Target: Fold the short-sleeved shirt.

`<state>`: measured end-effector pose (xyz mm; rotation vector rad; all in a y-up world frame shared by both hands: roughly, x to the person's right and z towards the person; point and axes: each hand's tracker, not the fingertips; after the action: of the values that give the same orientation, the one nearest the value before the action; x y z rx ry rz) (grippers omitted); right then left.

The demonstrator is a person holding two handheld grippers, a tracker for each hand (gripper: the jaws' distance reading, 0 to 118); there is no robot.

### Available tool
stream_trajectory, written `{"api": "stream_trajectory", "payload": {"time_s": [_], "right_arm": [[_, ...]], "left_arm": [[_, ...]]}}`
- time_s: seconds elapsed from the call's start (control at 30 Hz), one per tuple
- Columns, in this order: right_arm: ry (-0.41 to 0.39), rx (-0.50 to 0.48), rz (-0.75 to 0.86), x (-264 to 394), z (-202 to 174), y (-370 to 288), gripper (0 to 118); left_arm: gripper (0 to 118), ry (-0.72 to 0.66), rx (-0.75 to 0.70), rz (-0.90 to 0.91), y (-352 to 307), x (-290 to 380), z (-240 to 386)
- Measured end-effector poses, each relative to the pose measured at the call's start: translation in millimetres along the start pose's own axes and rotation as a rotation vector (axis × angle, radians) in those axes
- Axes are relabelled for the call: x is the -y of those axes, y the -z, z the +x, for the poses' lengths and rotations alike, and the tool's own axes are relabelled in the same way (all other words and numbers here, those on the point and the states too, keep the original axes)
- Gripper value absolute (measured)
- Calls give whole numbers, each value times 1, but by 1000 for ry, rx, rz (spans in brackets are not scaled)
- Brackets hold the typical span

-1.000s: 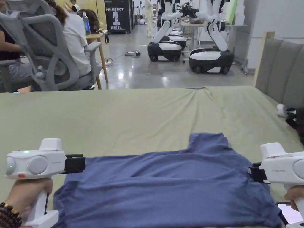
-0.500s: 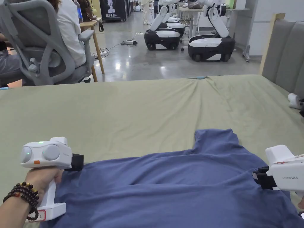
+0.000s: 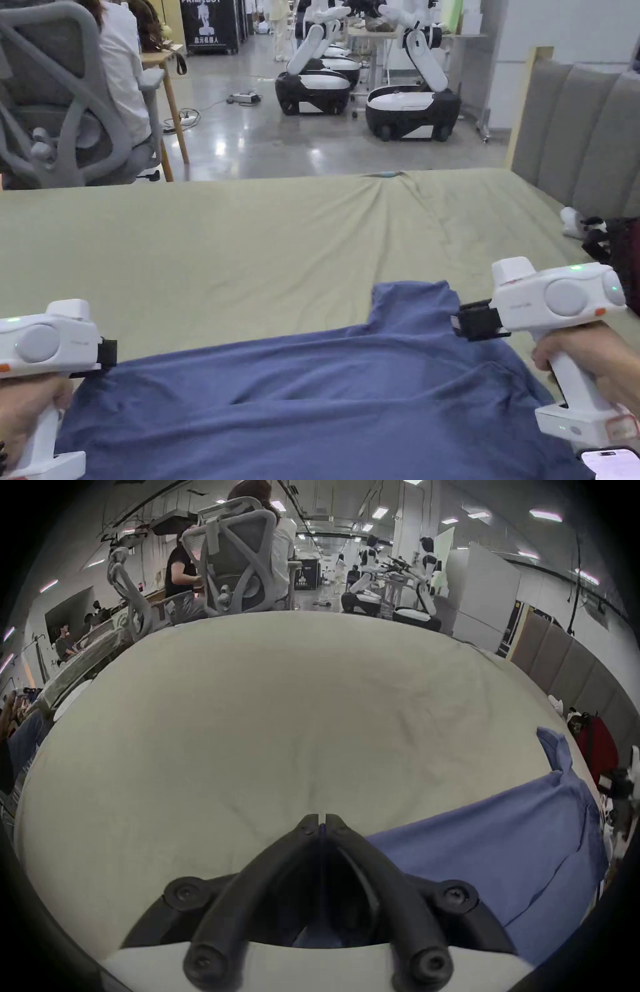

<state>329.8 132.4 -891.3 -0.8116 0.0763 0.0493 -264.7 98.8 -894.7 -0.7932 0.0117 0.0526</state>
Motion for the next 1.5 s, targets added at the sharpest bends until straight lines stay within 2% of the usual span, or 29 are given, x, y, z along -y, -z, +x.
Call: {"api": "stream_trajectory", "payload": {"time_s": [0.03,0.07,0.13,0.2,0.27,0.3,0.37,0.47,0.53,0.57,0.6,0.63,0.7,0.77,0.87,1.1,1.3,1.5], "right_arm": [[5,28,-30,-10,-2,6,118],[4,44,-32,-18,0,14,116],[30,53,-10,-32,7,31,98],[86,52,-38,-40,12,54,94],[103,30,-71,-41,13,72,94],[96,17,-104,-37,8,78,92],[66,33,-145,-32,0,93,80],[27,78,-115,-27,-11,108,74],[40,63,-105,-32,-11,107,71],[40,56,-102,-33,-13,101,58],[28,44,-102,-35,-14,99,39],[4,14,-100,-37,-16,98,0],[-44,8,-144,-35,-21,98,0],[-39,42,-110,-34,-22,89,0],[38,22,-24,-37,-13,60,0],[70,2,113,-10,-8,-63,0],[32,-20,135,75,-17,-152,1],[-18,-26,97,173,-27,-187,1]], "left_arm": [[0,5,-6,1,0,0,1],[0,4,-8,2,0,1,1],[0,-6,-15,3,3,0,0],[0,-36,-18,-7,4,1,0],[0,-48,-17,-3,9,0,-1],[0,-44,-20,-7,10,1,-1],[0,-27,-28,-19,15,0,0],[0,-21,-30,-16,16,1,-1],[0,-20,-29,-18,17,0,0],[0,-16,-30,-18,17,0,1],[0,-12,-32,-17,17,0,1],[0,-11,-33,-17,18,0,2],[0,-15,-36,-12,15,1,3],[0,-37,-34,-9,9,0,2],[0,-44,-23,19,-13,-2,-1],[0,-53,45,99,-97,14,-14],[0,-63,97,119,-166,86,-23],[0,-14,115,65,-188,165,-27]]}}
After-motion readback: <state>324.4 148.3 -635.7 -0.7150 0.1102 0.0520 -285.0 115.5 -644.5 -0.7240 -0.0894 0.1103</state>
